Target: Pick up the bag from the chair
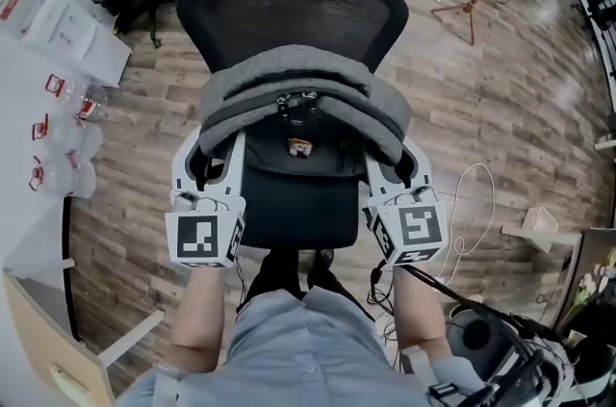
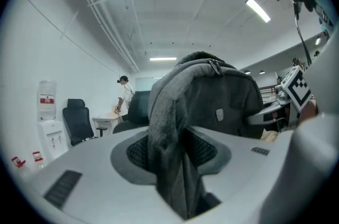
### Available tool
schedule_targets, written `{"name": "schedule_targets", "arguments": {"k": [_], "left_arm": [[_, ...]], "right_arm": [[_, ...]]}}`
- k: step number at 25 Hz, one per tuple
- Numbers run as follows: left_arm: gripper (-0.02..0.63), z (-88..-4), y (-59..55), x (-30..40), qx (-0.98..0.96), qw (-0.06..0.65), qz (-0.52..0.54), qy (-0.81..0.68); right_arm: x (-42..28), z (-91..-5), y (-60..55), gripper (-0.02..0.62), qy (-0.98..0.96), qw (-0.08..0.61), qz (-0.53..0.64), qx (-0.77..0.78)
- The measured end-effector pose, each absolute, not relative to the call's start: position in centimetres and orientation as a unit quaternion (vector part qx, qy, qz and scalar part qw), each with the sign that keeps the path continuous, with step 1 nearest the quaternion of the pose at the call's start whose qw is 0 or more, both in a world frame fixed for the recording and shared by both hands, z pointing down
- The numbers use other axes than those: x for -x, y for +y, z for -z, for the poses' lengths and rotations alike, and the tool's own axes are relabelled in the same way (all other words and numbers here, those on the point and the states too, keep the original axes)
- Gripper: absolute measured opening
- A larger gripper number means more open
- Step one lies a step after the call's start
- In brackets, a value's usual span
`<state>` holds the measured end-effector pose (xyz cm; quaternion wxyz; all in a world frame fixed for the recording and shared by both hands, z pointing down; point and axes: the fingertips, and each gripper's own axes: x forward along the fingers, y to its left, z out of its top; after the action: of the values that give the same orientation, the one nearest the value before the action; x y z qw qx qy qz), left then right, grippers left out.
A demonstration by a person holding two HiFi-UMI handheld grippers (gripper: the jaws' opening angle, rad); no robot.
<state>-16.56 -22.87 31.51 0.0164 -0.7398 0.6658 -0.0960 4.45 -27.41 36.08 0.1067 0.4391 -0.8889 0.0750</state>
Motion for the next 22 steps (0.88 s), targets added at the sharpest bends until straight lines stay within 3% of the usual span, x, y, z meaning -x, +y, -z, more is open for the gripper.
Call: {"name": "schedule_targets", "arguments": {"k": [11,22], "left_arm": [[0.161,-22.1,-19.2,14.8,0.722,0.066,0.064,0.686],[0.161,-20.4,-17.7,13.9,0.705,0.076,0.052,0.703]], "right_arm": [[-6.2,-26.7,-24.4,0.117,-0.892,0.062,-0.026,-0.448],[-6.9,-24.9,-23.7,0.11,-0.896,0.054,-0.003,-0.441]]}}
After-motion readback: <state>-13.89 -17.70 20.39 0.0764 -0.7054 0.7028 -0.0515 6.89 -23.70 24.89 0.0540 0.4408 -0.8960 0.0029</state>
